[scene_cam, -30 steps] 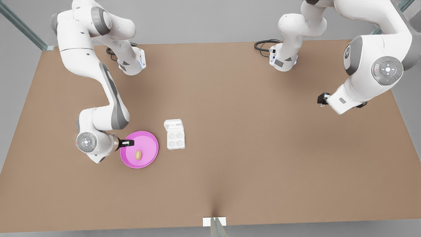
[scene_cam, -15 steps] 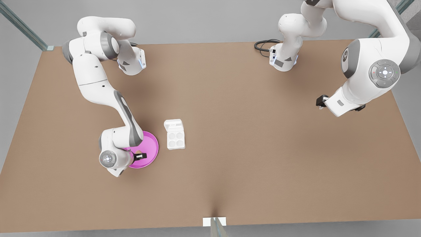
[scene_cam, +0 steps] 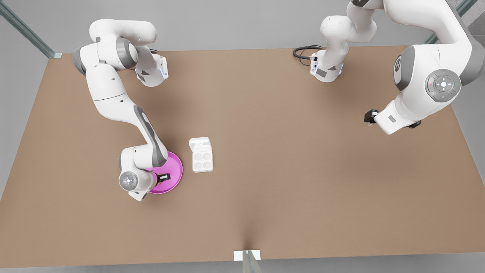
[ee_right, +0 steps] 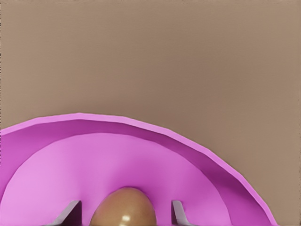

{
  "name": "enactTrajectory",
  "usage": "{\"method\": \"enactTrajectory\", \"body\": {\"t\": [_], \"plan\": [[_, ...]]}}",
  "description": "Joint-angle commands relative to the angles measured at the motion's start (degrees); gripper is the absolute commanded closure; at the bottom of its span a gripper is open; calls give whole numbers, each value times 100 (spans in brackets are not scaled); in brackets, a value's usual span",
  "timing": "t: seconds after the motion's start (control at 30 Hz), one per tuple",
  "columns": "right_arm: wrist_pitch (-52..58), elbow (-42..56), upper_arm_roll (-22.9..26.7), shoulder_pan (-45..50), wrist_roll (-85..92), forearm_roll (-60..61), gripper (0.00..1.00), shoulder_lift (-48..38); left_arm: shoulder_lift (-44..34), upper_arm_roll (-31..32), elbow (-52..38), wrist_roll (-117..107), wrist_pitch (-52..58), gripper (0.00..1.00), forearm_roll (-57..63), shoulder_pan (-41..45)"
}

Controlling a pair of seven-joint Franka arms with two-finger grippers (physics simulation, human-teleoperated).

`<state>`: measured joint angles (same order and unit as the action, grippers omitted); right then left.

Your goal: Pack egg into the box and close the box lid

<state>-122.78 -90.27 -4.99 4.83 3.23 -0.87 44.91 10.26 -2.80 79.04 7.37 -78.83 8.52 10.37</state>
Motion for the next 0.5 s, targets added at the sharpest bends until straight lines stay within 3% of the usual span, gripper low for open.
{"method": "enactTrajectory", "body": {"t": [0.0, 0.23, 0.37, 0.47], "plan": [[-80, 0, -2, 1, 81, -27, 58, -9, -6, -1, -3, 28, 17, 0, 10, 8], [8, 44, -2, 1, 19, -27, 61, -53, -6, -1, -3, 19, 8, 0, 18, 0], [615, 167, -10, -8, -68, 236, 61, -272, -6, 8, -3, -52, 35, 0, 18, 9], [852, 229, -239, 1, -639, 307, 61, -545, 38, -1, 6, -657, 175, 0, 168, 465]]}}
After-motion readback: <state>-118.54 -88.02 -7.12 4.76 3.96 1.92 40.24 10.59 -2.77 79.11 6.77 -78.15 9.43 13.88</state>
